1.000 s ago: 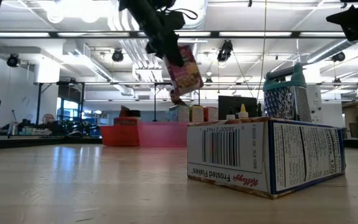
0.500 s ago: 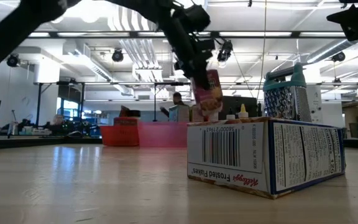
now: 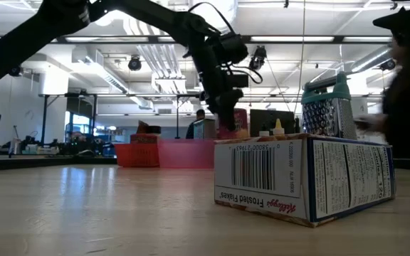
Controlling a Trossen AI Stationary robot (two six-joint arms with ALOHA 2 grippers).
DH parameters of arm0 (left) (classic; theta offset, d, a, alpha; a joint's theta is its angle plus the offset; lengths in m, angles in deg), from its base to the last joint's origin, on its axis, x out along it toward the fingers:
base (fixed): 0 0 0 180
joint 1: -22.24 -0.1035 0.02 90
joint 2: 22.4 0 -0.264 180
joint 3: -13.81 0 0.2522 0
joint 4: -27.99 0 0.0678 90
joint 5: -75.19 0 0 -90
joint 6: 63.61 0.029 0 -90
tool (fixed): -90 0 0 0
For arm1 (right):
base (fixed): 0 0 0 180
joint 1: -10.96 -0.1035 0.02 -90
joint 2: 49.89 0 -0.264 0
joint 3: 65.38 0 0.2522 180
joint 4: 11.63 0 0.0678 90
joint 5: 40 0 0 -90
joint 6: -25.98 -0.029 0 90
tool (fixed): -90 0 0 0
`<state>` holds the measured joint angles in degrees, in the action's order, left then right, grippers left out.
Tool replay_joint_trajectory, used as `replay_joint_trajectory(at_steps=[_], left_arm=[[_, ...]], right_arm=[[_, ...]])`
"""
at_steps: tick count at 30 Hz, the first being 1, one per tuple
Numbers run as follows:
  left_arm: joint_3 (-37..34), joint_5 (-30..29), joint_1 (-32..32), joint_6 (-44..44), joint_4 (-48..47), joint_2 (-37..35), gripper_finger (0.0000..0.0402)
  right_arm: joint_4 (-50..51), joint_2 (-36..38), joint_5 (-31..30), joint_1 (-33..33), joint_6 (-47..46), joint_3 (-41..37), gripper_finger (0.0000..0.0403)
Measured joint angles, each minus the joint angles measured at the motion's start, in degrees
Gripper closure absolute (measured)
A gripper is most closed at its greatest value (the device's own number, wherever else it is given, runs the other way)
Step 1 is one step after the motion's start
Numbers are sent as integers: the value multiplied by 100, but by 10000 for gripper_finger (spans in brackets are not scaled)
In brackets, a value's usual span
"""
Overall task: Pick & Place Kitchen Items
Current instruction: Put the purple cereal box into the pink bin
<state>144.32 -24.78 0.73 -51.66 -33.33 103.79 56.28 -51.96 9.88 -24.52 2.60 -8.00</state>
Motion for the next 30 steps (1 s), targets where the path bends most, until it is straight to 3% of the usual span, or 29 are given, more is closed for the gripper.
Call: replay_joint_trajectory(at_steps=[15, 25, 30], left_arm=[[-272, -50, -19, -136, 338, 152, 243], [-272, -46, -19, -147, 344, 152, 167], [-272, -42, -19, -145, 318, 65, 153]], right_arm=[[2, 0, 1, 0, 1, 0, 82], [0, 0, 2, -1, 1, -1, 49], [1, 0, 0, -1, 0, -1, 42]])
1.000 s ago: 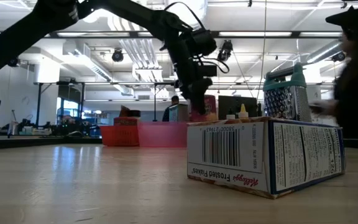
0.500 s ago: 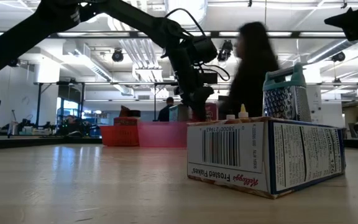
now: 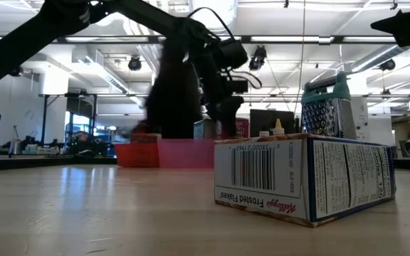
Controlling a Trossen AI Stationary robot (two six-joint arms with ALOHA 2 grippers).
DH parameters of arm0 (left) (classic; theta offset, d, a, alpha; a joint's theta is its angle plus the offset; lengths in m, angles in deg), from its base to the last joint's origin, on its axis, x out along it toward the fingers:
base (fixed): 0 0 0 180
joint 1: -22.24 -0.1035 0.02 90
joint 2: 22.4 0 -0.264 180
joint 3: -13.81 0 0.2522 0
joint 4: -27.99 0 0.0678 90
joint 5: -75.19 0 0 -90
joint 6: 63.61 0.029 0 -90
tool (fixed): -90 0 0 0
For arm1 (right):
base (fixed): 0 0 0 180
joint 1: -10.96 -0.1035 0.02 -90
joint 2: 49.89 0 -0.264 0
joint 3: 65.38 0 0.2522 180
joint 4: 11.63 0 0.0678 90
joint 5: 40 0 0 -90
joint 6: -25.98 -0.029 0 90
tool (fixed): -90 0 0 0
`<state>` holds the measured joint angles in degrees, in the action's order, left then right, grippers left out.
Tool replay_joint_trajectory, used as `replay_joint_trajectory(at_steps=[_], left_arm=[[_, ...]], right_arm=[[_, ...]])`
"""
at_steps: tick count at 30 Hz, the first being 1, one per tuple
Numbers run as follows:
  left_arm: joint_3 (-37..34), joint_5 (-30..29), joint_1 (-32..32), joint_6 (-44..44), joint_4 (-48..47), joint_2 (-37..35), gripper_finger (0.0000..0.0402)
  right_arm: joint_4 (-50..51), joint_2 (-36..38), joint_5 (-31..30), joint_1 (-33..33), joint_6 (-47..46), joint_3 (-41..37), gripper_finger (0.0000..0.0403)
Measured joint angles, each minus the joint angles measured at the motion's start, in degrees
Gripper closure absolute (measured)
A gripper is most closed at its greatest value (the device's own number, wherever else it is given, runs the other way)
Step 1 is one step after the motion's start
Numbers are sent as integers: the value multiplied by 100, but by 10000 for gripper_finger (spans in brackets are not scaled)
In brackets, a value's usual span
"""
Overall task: Pick & Place Kitchen Items
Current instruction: Put the purple cereal box into the pink bin, then put the blue cereal box into the pink bin
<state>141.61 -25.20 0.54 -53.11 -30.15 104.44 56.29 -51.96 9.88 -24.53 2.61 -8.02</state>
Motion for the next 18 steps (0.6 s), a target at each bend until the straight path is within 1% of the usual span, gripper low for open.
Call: replay_joint_trajectory(at_steps=[9, 18], left_arm=[[2, 0, 0, 20, -124, -336, 152], [2, 7, 40, -70, -858, -1173, 152]], right_arm=[[1, 0, 2, 1, 2, 1, 61], [-2, 0, 0, -1, 0, 1, 91]])
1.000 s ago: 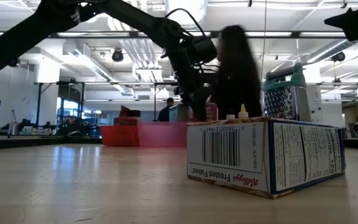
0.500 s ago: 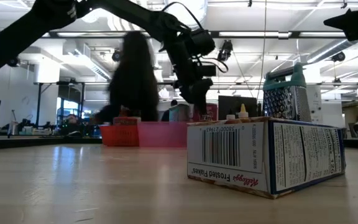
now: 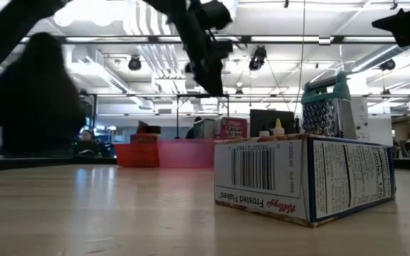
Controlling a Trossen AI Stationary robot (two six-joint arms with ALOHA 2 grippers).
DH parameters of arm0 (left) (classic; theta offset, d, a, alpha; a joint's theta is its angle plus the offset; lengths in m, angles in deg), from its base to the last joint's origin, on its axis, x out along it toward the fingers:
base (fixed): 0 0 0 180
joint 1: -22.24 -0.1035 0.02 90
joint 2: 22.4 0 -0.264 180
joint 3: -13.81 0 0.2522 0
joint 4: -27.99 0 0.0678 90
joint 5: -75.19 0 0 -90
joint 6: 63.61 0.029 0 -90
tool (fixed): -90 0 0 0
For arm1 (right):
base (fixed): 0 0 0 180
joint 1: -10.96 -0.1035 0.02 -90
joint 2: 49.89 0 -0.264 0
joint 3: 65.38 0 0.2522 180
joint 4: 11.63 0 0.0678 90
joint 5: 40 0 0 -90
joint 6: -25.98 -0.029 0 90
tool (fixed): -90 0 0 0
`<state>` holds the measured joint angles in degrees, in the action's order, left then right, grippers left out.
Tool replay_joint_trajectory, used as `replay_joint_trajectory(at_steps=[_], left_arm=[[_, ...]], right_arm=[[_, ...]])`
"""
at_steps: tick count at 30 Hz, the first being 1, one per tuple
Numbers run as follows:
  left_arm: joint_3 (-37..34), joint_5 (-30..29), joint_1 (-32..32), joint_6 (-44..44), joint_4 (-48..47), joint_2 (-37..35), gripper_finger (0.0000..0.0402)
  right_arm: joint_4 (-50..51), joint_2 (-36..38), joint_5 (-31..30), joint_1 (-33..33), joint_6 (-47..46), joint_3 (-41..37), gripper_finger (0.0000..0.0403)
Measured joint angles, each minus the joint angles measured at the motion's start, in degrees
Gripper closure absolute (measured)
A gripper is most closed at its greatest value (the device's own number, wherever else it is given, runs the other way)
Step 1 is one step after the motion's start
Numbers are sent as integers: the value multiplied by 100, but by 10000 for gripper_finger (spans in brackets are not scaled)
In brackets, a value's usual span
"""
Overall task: Pick & Place Kitchen Items
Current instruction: Put the blue cereal box into the pink bin
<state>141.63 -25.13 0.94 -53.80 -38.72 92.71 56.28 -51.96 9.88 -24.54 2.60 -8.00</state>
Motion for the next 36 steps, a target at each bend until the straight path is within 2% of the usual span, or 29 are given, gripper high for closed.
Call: replay_joint_trajectory(at_steps=[6, 13, 16, 21, 23, 26, 29, 36], left_arm=[[0, 337, 291, -352, -272, -672, 152], [0, 377, 1111, -1092, -360, -1198, 152], [1, -272, 1617, -1462, -271, -1230, 152], [0, -2521, 2402, -2173, -185, -1099, 152], [-2, -2974, 2640, -2366, -204, -994, 152], [-12, -3053, 2915, -2372, -381, -896, 152], [-42, -3053, 3085, -2488, -954, -922, 152], [-245, -3226, 3164, -4197, -2909, -1123, 152]], right_arm=[[1, 0, 0, 2, 0, 0, 110], [1, 2, 0, 2, 0, 0, 130], [1, 0, 0, 2, 0, 0, 139], [1, 1, 1, 1, 2, -1, 153], [1, 0, 0, 2, 0, -1, 158], [1, 0, 0, 2, 2, 0, 166], [1, 2, 0, 1, 1, 0, 172], [1, 0, 0, 2, 1, -1, 184]])
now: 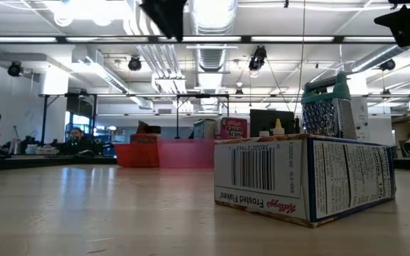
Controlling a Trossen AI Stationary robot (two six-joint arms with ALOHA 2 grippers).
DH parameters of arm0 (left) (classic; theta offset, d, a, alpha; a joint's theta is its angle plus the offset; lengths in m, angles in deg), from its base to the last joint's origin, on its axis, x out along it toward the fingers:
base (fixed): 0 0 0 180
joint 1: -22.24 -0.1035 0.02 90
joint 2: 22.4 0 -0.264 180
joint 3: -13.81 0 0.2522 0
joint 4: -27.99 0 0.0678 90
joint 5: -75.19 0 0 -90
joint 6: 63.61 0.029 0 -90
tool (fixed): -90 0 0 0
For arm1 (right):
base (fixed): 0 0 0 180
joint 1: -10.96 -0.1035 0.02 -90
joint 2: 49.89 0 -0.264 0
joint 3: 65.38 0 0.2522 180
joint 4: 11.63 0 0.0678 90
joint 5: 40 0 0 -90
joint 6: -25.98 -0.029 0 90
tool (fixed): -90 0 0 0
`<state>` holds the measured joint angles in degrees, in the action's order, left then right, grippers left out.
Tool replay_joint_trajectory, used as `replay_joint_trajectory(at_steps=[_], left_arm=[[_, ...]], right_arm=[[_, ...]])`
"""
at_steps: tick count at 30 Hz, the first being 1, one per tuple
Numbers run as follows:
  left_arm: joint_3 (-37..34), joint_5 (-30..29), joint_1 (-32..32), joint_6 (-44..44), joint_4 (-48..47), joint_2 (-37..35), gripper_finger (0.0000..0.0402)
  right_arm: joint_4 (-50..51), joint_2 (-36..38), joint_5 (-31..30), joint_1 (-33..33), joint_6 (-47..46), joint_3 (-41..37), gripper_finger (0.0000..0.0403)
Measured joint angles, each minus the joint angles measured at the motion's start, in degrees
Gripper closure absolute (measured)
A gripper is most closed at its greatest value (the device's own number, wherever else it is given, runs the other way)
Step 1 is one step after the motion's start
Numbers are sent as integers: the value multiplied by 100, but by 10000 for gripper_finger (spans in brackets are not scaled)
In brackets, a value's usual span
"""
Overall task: Pick & Place Kitchen Items
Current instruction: Put the blue cereal box into the pink bin
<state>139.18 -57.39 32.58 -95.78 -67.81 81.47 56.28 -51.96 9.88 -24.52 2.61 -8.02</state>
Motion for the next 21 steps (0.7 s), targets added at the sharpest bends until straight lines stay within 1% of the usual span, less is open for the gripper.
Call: replay_joint_trajectory(at_steps=[4, 7, 9, 13, 18, 21], left_arm=[[-552, -123, 29, -641, -283, -165, 152], [-1209, -116, 79, -902, -124, -418, 152], [-1708, 33, 123, -1015, 122, -642, 152], [-2770, 612, 197, -891, 1032, -1253, 152], [-3969, 1333, 227, -290, 2495, -2101, 152], [-4503, 1466, 225, -182, 3011, -2568, 152]], right_arm=[[0, 2, 0, -1, 1, 1, 179], [2, 2, 0, -2, -1, -1, 171], [2, 2, 0, 0, 1, -1, 164], [-111, 0, -31, -1, 98, -1, 149], [-401, 0, -46, 0, 117, -9, 132], [-805, -9, -50, 0, 138, -18, 123]])
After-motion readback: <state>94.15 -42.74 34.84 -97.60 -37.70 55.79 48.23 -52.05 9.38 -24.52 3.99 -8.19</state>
